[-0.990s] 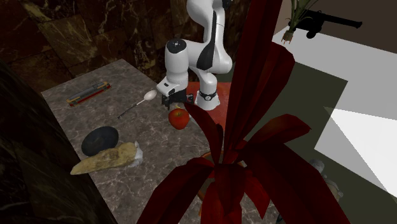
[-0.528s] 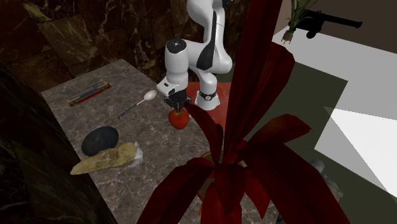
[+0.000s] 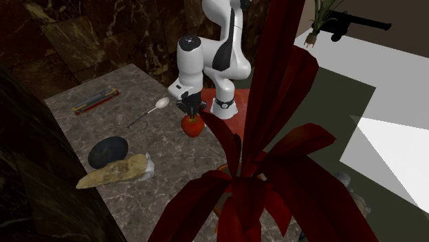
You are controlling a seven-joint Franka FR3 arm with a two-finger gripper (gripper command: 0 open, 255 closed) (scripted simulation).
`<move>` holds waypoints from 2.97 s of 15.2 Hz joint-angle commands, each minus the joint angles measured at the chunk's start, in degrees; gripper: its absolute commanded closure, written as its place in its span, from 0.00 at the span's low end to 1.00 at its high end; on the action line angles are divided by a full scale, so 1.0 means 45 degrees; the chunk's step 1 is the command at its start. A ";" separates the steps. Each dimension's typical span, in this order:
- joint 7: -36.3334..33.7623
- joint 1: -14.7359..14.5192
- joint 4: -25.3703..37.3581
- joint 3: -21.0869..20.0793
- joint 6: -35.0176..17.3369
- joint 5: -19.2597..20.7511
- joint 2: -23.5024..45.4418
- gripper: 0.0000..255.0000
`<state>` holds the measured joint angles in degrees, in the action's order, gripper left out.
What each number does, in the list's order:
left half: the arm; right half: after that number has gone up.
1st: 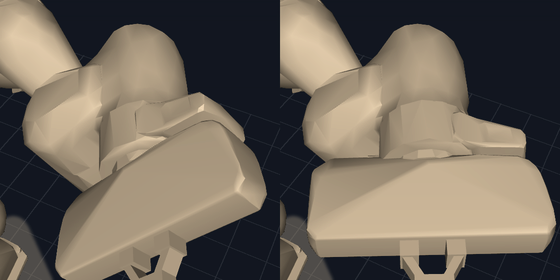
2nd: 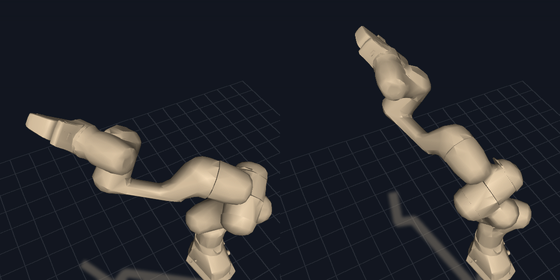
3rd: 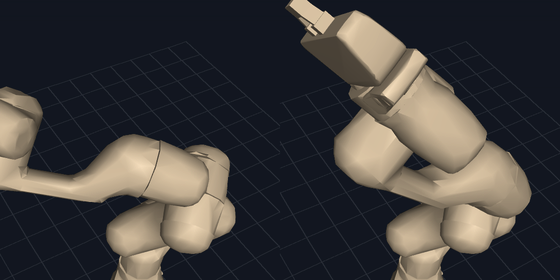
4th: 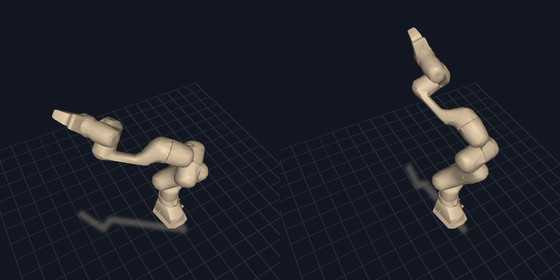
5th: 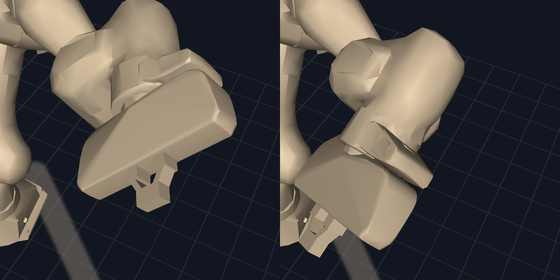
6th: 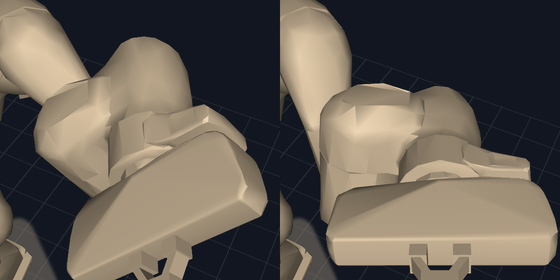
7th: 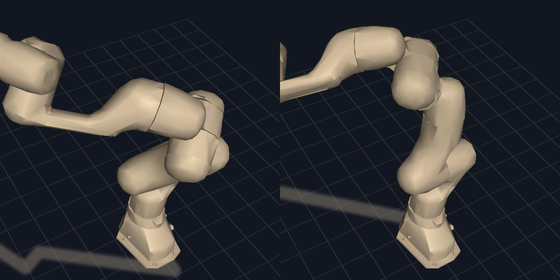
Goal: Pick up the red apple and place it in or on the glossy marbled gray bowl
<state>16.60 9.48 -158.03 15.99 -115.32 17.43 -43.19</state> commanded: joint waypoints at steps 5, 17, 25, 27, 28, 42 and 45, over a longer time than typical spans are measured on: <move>0.0113 -0.0080 0.0833 -0.0215 0.1180 -0.0234 -0.0350 1.00; 0.0326 -0.0223 0.2743 -0.0585 0.3293 -0.0624 -0.0563 1.00; 0.1897 -0.0102 0.5042 0.0901 0.3001 -0.0179 0.1716 1.00; 0.2439 -0.0122 0.5843 0.1395 0.2894 -0.0165 0.2517 1.00; 0.2717 -0.0142 0.6261 0.1643 0.2851 -0.0187 0.2927 1.00; 0.7606 0.0086 1.3707 0.5024 0.3336 -0.3198 1.0003 1.00; 0.8799 0.0876 1.5951 0.5391 0.3983 -0.4555 1.1997 1.00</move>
<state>54.19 12.14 -89.96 39.66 -98.59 -0.88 7.68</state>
